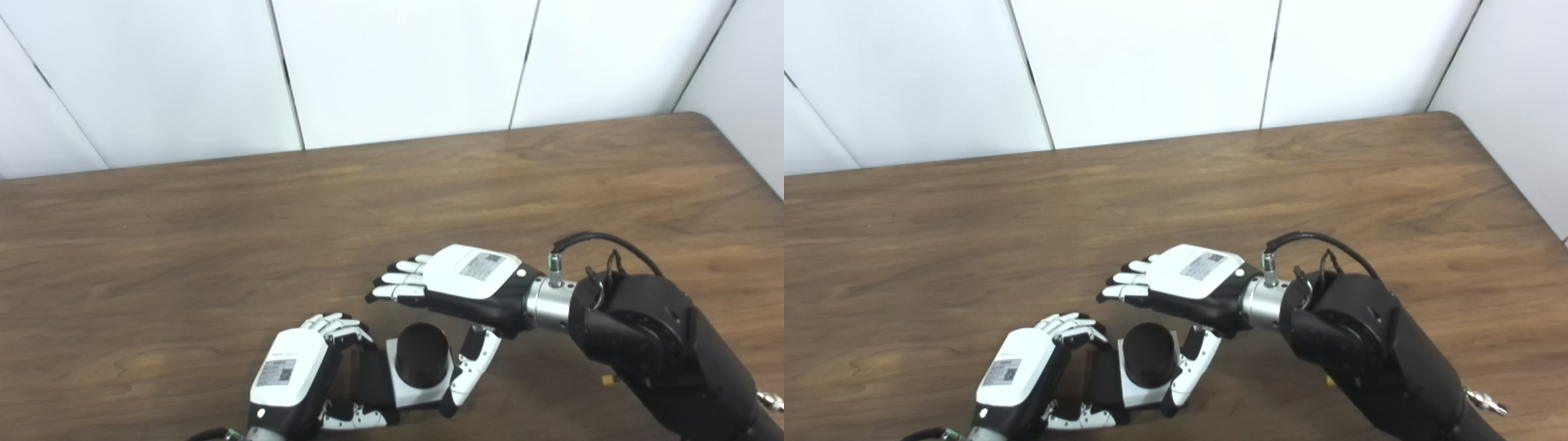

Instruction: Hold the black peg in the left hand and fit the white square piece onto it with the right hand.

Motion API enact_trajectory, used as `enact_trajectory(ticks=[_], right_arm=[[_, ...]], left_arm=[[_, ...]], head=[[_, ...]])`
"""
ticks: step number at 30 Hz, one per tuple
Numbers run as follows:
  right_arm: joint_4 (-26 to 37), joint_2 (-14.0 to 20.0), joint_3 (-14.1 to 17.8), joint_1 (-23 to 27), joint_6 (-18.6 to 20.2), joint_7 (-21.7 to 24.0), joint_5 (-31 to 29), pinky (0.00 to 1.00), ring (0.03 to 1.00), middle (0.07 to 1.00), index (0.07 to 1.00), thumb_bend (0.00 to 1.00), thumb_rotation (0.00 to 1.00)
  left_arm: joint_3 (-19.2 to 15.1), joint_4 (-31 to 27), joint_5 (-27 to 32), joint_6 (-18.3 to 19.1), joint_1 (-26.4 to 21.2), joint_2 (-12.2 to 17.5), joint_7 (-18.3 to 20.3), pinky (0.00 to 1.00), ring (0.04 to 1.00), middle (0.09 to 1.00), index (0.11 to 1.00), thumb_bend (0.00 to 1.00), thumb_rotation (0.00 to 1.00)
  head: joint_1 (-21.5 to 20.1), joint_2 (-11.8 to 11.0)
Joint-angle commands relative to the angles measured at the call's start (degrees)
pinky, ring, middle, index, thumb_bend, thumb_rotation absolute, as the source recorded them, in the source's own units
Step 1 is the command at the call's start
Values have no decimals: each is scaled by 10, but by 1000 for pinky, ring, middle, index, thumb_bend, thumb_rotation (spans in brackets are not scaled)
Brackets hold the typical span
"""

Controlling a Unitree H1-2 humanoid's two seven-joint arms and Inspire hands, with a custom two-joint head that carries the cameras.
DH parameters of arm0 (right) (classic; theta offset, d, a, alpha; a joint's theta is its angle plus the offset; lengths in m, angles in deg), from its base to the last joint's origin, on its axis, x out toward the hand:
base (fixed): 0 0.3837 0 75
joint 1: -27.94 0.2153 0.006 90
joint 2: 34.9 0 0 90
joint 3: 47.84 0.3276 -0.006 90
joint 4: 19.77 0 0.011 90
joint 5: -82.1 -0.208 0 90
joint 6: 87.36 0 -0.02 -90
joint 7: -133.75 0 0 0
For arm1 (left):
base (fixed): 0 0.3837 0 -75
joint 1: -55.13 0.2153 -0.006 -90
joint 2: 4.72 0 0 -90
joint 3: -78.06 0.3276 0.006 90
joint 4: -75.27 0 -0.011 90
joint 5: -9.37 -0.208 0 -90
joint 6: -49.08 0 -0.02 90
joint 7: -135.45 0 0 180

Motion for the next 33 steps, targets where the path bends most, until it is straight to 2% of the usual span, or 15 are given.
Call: enact_trajectory(ticks=[1, 3, 4, 6, 9, 12, 16, 20, 22, 26, 29, 30, 31, 33], right_arm=[[18, 1, 12, 24, 8, 2, 9, 1000, 1000, 984, 963, 1000, 555], [19, 3, 19, 22, 8, -1, 7, 1000, 1000, 980, 956, 1000, 558], [20, 4, 23, 22, 8, -3, 6, 1000, 1000, 980, 954, 1000, 554], [22, 4, 30, 19, 10, -4, 4, 1000, 1000, 980, 953, 1000, 553], [26, 3, 42, 12, 20, -4, 2, 1000, 1000, 982, 956, 1000, 550], [27, 2, 53, 3, 26, -10, -4, 1000, 1000, 977, 954, 1000, 553], [26, 4, 67, -13, 26, -18, -8, 1000, 1000, 977, 965, 1000, 583], [26, 4, 89, -30, 30, -30, -21, 1000, 1000, 976, 971, 1000, 630], [27, 7, 102, -39, 34, -36, -29, 996, 1000, 974, 971, 1000, 664], [29, 10, 126, -56, 45, -50, -40, 993, 1000, 979, 975, 939, 714], [31, 9, 154, -78, 67, -65, -55, 991, 1000, 983, 976, 901, 767], [29, 6, 167, -90, 71, -78, -66, 980, 1000, 982, 975, 891, 792], [27, 3, 179, -101, 73, -93, -77, 928, 1000, 975, 970, 867, 841], [17, -9, 207, -129, 69, -133, -107, 865, 1000, 970, 967, 812, 892]], left_arm=[[5, 2, -6, 1, -2, 2, 13, 851, 836, 763, 489, 515, 46], [5, -1, -17, 8, -3, 3, 21, 852, 837, 766, 493, 516, 54], [5, -3, -23, 11, -3, 3, 25, 851, 837, 769, 586, 652, 111], [4, -9, -28, 18, -2, 3, 34, 851, 839, 791, 720, 841, 253], [-4, -21, -4, 29, -1, 1, 57, 866, 866, 866, 829, 979, 395], [-15, -37, 25, 41, -1, 4, 83, 893, 896, 917, 893, 1000, 499], [-39, -72, 72, 58, -1, 12, 120, 913, 912, 936, 938, 1000, 583], [-75, -110, 117, 80, 4, 22, 143, 904, 916, 934, 942, 1000, 584], [-96, -126, 142, 92, 8, 26, 147, 851, 909, 931, 936, 1000, 576], [-139, -151, 193, 122, 15, 34, 153, 795, 911, 936, 947, 1000, 553], [-174, -163, 238, 150, 18, 43, 159, 792, 926, 956, 968, 1000, 567], [-188, -166, 259, 158, 19, 42, 156, 793, 928, 959, 973, 1000, 568], [-201, -167, 279, 163, 20, 41, 152, 780, 914, 953, 965, 1000, 559], [-227, -161, 326, 154, 23, 31, 131, 781, 903, 942, 951, 1000, 571]], head=[[-1, -1], [0, -2], [0, -3], [1, -3], [1, -5], [2, -6], [4, -7], [4, -9], [4, -9], [3, -12], [3, -14], [3, -14], [2, -15], [-1, -15]])
